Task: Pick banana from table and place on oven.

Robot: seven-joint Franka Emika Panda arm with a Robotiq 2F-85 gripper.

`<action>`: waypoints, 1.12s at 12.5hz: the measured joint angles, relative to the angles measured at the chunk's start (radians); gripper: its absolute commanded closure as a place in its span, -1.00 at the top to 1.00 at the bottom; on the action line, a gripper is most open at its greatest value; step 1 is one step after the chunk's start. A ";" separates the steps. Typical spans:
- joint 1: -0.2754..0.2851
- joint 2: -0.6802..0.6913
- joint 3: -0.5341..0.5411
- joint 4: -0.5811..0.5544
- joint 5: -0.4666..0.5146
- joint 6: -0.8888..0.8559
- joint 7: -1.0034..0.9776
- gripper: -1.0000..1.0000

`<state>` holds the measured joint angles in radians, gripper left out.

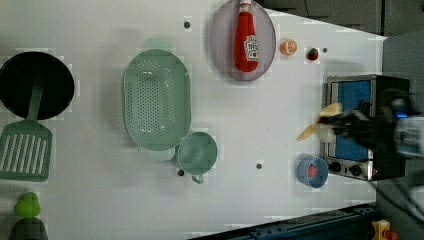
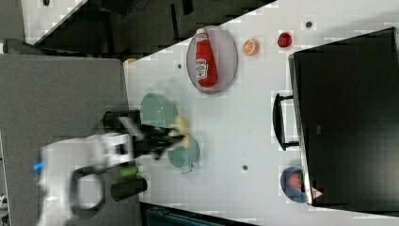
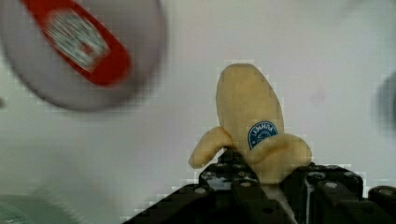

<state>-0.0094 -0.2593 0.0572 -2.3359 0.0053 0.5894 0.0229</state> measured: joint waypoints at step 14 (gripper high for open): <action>-0.023 0.010 -0.446 0.252 -0.034 -0.322 -0.321 -0.50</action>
<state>-0.0323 -0.2495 -0.3892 -2.0840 -0.0283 0.2673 -0.2983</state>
